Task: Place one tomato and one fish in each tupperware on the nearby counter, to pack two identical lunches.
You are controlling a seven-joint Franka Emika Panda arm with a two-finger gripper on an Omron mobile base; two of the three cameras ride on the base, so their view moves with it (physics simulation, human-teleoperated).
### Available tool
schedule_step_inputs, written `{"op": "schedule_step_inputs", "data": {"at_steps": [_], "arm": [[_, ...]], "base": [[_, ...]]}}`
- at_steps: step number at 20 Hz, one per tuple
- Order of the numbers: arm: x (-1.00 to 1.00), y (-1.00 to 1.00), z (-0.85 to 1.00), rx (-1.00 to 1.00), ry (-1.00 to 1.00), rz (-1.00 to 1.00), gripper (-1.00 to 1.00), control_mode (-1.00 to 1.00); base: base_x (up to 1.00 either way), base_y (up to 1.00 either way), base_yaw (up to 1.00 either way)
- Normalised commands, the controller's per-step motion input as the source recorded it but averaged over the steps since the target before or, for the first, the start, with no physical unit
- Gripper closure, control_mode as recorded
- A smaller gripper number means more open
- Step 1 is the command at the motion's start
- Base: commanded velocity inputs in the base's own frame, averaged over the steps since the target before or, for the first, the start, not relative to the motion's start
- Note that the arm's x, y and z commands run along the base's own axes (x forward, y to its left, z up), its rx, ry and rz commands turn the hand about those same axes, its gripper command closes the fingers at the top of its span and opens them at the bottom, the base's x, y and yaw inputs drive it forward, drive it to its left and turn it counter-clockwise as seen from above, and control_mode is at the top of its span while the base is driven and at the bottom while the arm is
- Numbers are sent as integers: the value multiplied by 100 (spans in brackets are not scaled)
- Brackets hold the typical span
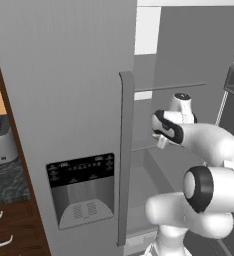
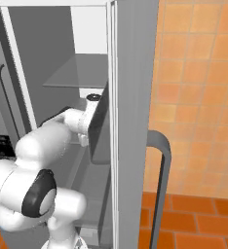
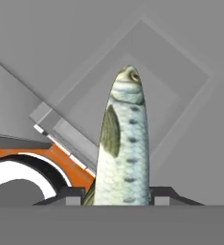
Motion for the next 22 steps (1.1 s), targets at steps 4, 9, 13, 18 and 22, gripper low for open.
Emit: {"op": "schedule_step_inputs", "data": {"at_steps": [4,9,13,18,22], "arm": [[-82,27,78,-6,0,0,100,-100],[-75,33,85,-3,0,0,100,-100],[-76,19,82,0,-2,0,100,-100],[-95,0,61,3,-4,0,100,-100],[-84,10,62,6,-14,0,100,-100]], "base": [[0,0,0],[0,0,0],[0,0,0],[0,0,0],[0,0,0]]}}
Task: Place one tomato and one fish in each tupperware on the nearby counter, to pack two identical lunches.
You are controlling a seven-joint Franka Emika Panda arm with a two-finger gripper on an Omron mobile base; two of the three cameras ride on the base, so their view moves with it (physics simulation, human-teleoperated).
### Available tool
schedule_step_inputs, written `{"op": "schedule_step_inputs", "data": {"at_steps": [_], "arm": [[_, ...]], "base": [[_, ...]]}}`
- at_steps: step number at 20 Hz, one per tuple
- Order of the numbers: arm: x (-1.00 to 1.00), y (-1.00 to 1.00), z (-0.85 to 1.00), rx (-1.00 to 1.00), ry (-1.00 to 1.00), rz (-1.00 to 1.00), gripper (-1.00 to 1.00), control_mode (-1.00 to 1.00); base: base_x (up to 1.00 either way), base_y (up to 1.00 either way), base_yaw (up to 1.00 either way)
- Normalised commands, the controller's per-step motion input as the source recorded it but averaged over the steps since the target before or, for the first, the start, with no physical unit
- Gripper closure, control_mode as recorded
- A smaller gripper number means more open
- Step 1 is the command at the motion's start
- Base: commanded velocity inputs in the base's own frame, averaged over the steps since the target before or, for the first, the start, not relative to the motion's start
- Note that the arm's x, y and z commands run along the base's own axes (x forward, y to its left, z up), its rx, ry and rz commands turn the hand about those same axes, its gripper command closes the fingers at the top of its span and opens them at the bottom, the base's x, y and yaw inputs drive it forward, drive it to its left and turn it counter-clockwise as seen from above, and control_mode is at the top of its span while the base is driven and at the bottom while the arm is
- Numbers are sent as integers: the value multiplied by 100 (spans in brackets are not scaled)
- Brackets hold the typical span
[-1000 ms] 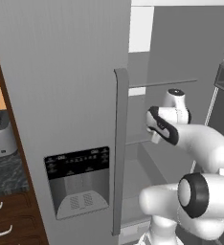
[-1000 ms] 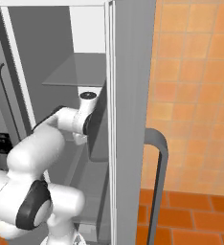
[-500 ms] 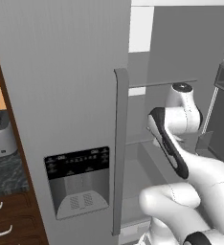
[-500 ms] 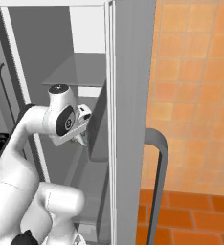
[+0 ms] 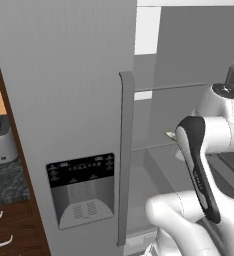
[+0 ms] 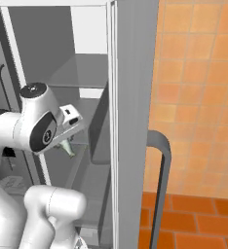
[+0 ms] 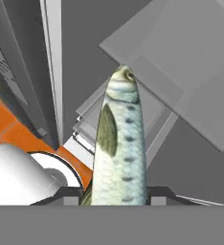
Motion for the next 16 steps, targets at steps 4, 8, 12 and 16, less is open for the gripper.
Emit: {"op": "schedule_step_inputs", "data": {"at_steps": [4,8,12,16], "arm": [[-35,18,67,0,-23,0,100,-100],[-56,19,62,0,-21,0,100,-100],[-17,7,5,0,-3,0,100,100],[0,0,0,0,0,0,100,100]], "base": [[0,0,0],[0,0,0],[-68,23,0],[-100,70,3]]}}
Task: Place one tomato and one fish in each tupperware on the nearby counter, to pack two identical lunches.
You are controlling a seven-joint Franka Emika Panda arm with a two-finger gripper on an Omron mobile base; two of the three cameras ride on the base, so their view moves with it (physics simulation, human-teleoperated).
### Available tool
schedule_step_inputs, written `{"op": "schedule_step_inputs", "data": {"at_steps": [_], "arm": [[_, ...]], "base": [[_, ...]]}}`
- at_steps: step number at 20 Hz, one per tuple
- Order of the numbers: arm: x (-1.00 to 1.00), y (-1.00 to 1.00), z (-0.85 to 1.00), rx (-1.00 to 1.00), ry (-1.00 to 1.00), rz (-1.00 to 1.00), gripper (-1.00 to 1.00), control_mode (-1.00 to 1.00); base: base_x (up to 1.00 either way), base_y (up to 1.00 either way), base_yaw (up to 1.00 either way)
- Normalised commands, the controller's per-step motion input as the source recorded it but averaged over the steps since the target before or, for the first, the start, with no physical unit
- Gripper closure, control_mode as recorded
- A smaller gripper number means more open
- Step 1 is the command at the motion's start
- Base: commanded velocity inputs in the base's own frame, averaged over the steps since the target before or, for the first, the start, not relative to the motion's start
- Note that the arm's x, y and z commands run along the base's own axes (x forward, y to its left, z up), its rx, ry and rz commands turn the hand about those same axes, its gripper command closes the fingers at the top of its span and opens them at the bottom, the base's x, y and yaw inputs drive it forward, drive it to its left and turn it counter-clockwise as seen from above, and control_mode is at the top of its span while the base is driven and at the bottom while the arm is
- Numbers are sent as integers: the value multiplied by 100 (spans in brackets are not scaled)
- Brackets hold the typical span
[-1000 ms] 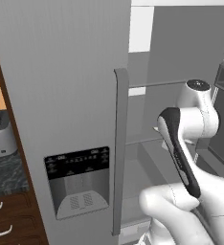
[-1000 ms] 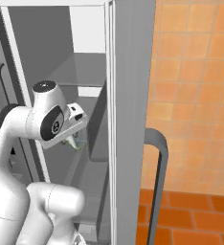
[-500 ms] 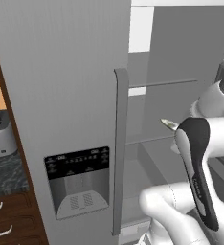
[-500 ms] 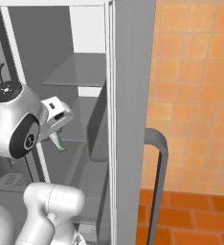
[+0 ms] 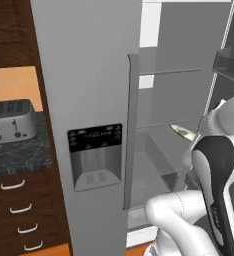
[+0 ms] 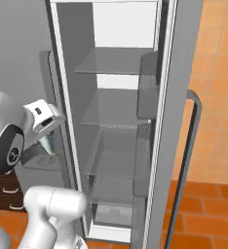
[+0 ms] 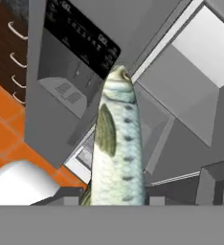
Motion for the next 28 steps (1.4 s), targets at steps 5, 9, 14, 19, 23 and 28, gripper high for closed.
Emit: {"op": "schedule_step_inputs", "data": {"at_steps": [5,9,14,19,23,28], "arm": [[0,0,0,0,0,0,100,100],[0,0,0,0,0,0,100,100],[0,0,0,0,0,0,100,100],[0,0,0,0,0,0,100,100],[0,0,0,0,0,0,100,100],[0,0,0,0,0,0,100,100]], "base": [[-88,96,7],[-42,100,3],[7,100,0],[2,100,0],[11,100,0],[51,100,6]]}}
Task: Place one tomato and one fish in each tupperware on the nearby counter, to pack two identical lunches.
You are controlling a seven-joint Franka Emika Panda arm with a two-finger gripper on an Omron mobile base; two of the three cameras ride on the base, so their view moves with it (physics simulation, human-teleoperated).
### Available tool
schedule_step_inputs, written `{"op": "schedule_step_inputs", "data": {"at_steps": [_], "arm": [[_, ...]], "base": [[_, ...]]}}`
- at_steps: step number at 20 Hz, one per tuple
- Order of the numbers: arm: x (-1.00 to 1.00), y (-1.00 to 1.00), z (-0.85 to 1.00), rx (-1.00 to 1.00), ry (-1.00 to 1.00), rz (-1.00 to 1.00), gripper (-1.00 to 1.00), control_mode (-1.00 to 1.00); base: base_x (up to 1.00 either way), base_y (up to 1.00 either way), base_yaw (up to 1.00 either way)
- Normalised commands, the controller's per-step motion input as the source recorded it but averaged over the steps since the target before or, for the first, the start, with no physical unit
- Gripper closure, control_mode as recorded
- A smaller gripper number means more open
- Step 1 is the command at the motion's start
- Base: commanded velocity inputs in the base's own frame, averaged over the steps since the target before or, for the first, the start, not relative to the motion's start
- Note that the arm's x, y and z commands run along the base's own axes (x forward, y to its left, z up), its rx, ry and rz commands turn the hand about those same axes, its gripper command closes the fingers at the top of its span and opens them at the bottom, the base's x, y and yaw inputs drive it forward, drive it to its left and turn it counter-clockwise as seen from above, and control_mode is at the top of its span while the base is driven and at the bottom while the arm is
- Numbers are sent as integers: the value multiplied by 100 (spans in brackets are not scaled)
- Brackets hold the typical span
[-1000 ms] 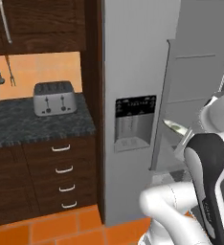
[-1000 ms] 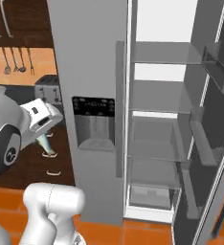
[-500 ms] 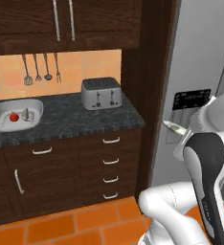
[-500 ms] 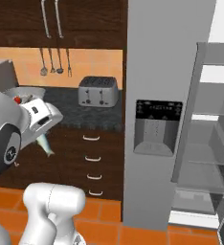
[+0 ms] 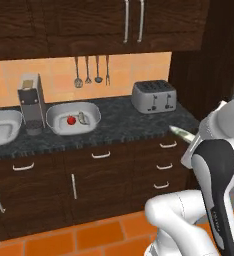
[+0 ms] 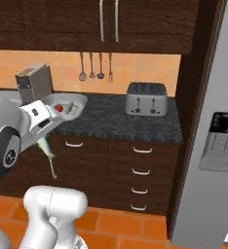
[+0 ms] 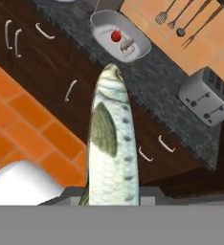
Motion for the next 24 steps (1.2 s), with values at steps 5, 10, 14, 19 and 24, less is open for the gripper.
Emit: {"op": "schedule_step_inputs", "data": {"at_steps": [5,10,14,19,24], "arm": [[0,0,0,0,0,0,100,100],[0,0,0,0,0,0,100,100],[0,0,0,0,0,0,100,100],[0,0,0,0,0,0,100,100],[0,0,0,0,0,0,100,100]], "base": [[57,100,6],[69,100,5],[74,92,9],[35,89,13],[7,55,15]]}}
